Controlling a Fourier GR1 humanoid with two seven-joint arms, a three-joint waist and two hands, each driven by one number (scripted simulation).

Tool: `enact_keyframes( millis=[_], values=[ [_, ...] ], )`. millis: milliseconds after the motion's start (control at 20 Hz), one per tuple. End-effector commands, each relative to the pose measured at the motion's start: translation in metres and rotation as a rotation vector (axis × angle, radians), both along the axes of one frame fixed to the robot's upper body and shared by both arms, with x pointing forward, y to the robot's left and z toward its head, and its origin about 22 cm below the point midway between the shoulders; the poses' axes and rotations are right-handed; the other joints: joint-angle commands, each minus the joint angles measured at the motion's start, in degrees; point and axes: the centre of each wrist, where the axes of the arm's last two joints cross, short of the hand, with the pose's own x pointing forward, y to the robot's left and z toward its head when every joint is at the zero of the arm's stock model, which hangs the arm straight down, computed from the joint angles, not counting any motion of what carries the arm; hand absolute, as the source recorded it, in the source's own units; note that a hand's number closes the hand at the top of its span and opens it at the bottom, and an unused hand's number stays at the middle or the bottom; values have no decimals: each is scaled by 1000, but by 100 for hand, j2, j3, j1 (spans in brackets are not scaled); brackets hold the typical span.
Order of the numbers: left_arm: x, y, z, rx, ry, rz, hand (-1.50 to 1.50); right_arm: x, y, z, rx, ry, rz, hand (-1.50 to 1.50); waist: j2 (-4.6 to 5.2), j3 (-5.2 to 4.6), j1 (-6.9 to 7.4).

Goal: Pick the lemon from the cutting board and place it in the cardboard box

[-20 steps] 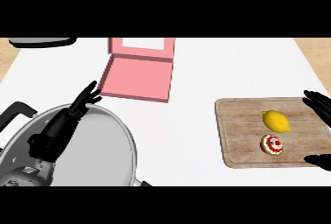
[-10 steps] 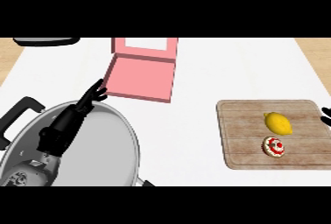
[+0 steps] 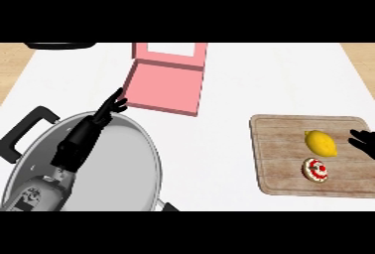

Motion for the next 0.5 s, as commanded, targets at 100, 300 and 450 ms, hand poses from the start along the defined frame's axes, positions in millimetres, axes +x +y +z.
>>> enact_keyframes(
  millis=[100, 300, 450],
  values=[
    [3, -37, -3, -69, 1, -23, 0, 23, 8, -21, 23, 26, -29, -150, 56, -66, 95],
    [10, -39, -5, -90, 21, -17, 0, 28, 30, -31, -25, 35, -59, -150, 58, -69, 73],
    [4, -34, -6, -99, 0, -6, 0, 27, 16, -37, -61, 65, -80, -150, 43, -69, 43]
  ],
)
